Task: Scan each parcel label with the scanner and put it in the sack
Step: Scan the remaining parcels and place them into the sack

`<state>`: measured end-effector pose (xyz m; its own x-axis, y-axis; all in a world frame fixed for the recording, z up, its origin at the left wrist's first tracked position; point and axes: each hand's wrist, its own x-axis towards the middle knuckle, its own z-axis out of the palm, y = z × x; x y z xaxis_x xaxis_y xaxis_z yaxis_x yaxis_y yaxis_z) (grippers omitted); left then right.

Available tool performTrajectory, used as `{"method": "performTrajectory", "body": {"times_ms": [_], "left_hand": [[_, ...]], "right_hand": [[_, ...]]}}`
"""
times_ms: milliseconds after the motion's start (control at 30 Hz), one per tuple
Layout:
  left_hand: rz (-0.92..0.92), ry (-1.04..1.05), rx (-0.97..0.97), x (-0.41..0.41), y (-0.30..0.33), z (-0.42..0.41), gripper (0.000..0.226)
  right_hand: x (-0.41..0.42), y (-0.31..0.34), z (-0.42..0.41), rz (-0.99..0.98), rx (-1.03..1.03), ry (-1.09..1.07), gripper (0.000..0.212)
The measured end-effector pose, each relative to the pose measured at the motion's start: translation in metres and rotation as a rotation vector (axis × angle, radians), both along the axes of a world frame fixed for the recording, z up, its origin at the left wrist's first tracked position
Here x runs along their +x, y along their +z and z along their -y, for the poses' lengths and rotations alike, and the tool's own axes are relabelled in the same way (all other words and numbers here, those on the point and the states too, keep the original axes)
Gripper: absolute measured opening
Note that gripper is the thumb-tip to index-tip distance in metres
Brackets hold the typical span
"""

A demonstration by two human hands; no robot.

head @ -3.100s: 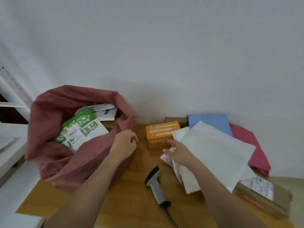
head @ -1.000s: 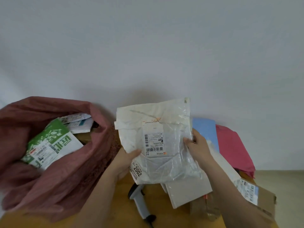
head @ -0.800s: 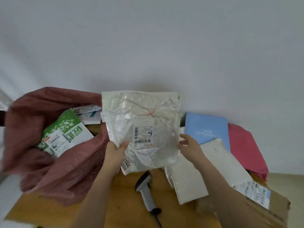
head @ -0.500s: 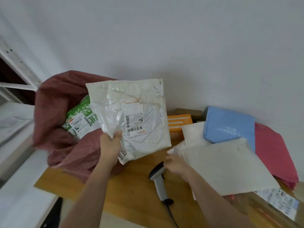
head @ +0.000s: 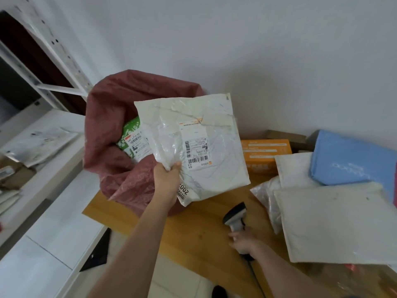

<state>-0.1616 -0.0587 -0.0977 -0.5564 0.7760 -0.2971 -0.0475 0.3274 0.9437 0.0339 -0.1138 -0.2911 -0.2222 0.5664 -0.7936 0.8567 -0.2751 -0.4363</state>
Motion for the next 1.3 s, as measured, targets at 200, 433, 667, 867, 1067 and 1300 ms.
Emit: {"method": "performTrajectory", "body": {"times_ms": [200,433,667,867,1067,1300], "left_hand": [[0.017,-0.023,0.015,0.005,0.002,-0.003,0.022],[0.049,-0.02,0.063,0.022,-0.002,-0.016,0.012],[0.204,0.099,0.102,0.047,0.006,-0.026,0.015],[0.206,0.107,0.205,0.068,0.021,-0.034,0.02],[0.211,0.065,0.244,0.093,0.036,-0.04,0.017],[0.266,0.007,0.305,0.108,0.048,-0.039,0.017]], "right_hand": [[0.012,-0.01,0.004,-0.108,0.204,-0.387,0.035],[0.034,0.034,-0.017,-0.325,0.387,-0.679,0.083],[0.08,0.119,-0.038,-0.425,0.54,-0.857,0.047],[0.125,0.208,-0.033,-0.665,0.66,-0.895,0.026],[0.141,0.279,-0.017,-0.828,0.637,-0.602,0.026],[0.151,0.308,-0.004,-0.961,0.553,-0.486,0.041]]}}
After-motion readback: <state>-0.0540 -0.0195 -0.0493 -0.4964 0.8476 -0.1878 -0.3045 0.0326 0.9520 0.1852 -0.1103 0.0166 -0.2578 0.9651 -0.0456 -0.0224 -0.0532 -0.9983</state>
